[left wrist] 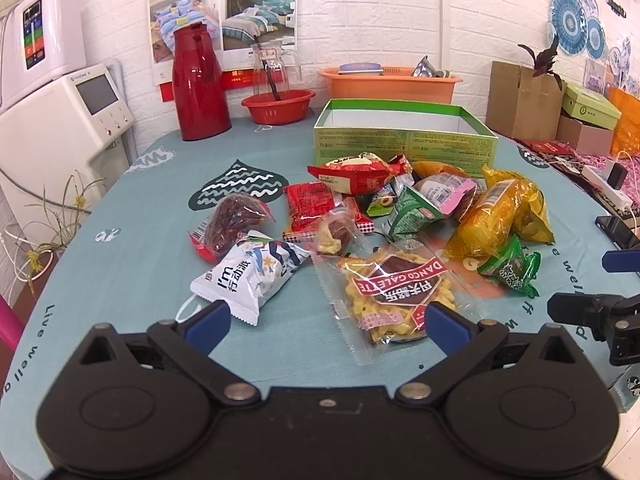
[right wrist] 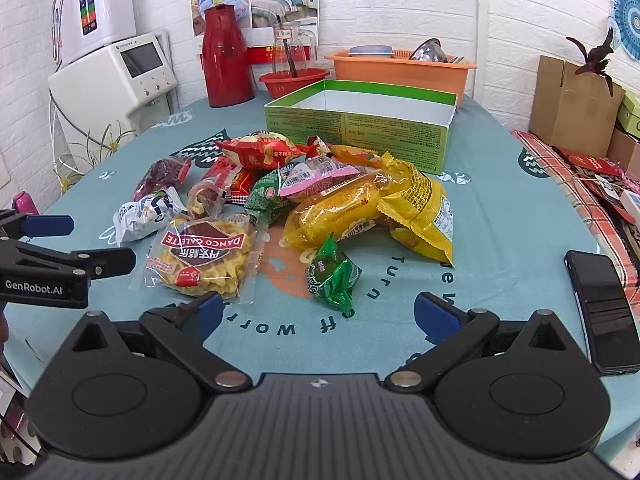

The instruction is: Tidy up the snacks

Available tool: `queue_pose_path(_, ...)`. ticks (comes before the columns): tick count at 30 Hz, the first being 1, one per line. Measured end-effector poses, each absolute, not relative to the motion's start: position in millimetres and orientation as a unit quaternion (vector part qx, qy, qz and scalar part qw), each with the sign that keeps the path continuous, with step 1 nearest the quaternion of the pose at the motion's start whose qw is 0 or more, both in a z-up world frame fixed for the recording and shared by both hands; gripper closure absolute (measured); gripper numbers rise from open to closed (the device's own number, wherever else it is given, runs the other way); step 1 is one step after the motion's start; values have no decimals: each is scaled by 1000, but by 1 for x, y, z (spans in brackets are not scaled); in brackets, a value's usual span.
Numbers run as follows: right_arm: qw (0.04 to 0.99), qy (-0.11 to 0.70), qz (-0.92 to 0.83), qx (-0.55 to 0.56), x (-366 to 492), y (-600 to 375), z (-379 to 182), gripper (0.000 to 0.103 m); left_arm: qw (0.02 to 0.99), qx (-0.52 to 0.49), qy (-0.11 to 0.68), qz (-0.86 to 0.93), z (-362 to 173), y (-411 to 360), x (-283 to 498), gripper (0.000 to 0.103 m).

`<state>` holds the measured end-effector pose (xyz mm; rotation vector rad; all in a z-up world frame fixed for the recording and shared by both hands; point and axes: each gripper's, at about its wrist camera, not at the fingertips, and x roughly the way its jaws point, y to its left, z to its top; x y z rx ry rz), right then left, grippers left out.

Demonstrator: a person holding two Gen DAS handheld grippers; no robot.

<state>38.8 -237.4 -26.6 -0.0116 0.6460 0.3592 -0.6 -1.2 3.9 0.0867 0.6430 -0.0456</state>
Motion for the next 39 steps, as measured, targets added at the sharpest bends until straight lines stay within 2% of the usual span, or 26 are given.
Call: queue_pose_path(39,930,322,179,-7,60,-231,-32,0,946,49,321,-22,5,3,15,0)
